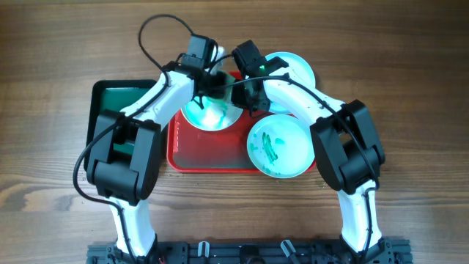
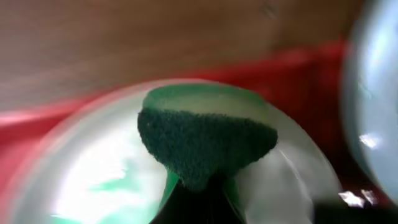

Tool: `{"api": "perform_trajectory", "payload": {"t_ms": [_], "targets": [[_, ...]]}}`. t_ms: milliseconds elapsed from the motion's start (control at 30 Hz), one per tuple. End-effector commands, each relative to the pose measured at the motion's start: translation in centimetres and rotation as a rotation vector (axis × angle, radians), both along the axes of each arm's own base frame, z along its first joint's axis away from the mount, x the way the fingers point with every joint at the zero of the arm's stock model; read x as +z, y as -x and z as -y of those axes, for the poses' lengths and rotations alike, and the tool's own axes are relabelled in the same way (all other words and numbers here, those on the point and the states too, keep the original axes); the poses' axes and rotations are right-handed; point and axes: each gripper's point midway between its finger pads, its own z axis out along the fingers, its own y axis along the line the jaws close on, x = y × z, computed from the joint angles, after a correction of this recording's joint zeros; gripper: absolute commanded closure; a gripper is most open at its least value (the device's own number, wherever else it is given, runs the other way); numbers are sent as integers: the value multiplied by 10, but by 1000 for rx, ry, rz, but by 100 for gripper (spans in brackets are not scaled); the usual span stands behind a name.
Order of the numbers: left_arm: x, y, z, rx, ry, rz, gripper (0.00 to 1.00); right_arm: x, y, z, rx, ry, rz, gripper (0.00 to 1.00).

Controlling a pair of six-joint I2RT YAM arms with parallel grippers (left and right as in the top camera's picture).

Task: Clean dirty plates on tray and stack at the side
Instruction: 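Scrub the plate again with the sponge in the left gripper, then raise the sponge and lift the cleaned plate with the right gripper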

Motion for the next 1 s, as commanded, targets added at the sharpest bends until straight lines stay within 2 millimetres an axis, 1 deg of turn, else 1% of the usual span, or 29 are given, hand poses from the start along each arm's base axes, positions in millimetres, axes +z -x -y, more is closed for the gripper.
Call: {"api": "perform_trajectory", "payload": {"t_ms": [0, 67, 133, 167, 233, 300, 333, 367, 433, 467, 500, 567, 667, 700, 733, 767, 800, 833, 900, 967], "targets": [[2, -18, -63, 271, -183, 66, 96, -3, -2, -3, 16, -7, 0, 96], [-4, -7, -75, 316, -194, 9, 96, -3, -2, -3, 16, -7, 0, 96], [-13, 12, -86, 349, -211, -85, 96, -3, -2, -4, 18, -13, -3, 96], [-17, 23, -89, 350, -214, -135, 96, -2, -1, -4, 22, -16, -4, 96], [-24, 45, -86, 327, -192, -240, 96, -2, 1, -9, 55, -37, -11, 96], [-29, 69, -72, 272, -123, -360, 96, 0, 6, -15, 93, -73, -27, 96], [-29, 76, -60, 212, -74, -397, 96, 1, 8, -18, 114, -93, -36, 94], [-26, 86, -40, 100, 22, -440, 96, 2, 12, -22, 137, -123, -52, 91], [-16, 95, -16, -27, 146, -473, 96, 3, 17, -25, 167, -148, -73, 80], [-11, 95, -14, -42, 164, -471, 96, 2, 20, -23, 178, -142, -80, 76], [-4, 91, -16, -35, 167, -464, 96, 1, 22, -21, 186, -131, -89, 74], [17, 80, -23, -16, 177, -436, 96, 0, 25, -19, 200, -124, -96, 70], [62, 57, -37, 18, 199, -354, 96, -6, 27, -18, 198, -121, -105, 69], [81, 48, -44, 31, 209, -312, 96, -8, 27, -18, 196, -124, -110, 69], [93, 42, -48, 41, 215, -284, 96, -9, 26, -17, 193, -123, -110, 70], [107, 36, -55, 54, 223, -247, 96, -10, 26, -17, 192, -123, -110, 73], [113, 34, -59, 62, 227, -225, 96, -10, 26, -17, 192, -123, -110, 82], [116, 34, -63, 69, 229, -218, 96, -10, 26, -17, 191, -123, -110, 96], [115, 36, -67, 80, 228, -231, 96, -8, 23, -18, 195, -128, -98, 96], [112, 39, -68, 85, 218, -246, 96, -1, 20, -18, 216, -127, -74, 96]]}}
